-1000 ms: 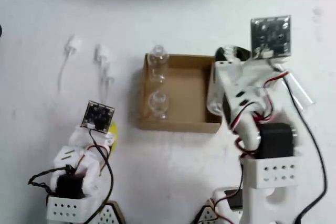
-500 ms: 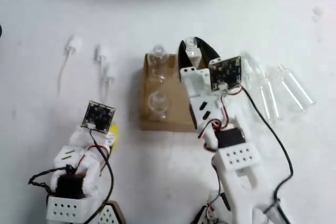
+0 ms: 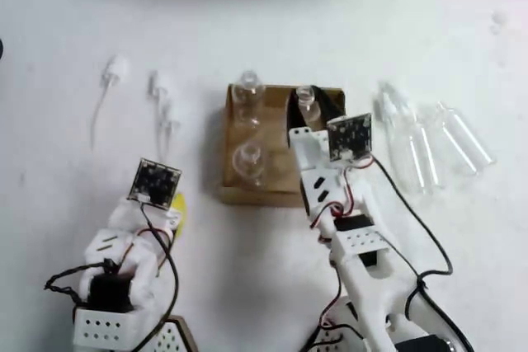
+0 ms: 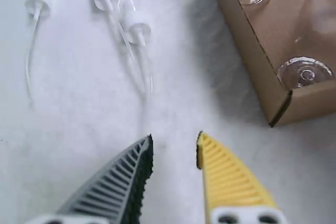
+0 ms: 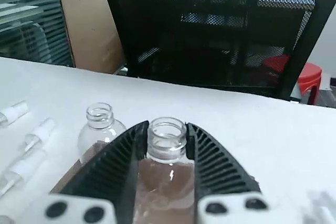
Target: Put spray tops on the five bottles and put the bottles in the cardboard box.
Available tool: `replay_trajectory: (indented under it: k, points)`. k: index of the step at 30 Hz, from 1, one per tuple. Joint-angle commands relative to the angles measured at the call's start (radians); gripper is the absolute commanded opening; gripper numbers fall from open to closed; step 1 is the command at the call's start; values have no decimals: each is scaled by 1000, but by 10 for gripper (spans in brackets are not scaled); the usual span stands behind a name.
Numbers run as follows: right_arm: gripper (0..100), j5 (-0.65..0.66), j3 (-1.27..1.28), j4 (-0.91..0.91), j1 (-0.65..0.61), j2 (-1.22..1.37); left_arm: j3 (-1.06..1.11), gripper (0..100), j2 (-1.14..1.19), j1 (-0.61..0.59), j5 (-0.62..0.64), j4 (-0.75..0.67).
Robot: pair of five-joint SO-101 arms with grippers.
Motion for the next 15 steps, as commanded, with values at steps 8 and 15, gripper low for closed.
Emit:
replay_trajectory:
  k: [8,15]
  points:
    - [15,-8,20,-58,-13,56,-3,129,-7,15,-14,8]
    - [15,0,3,-229,-36,194,-3,129,-7,15,-14,8]
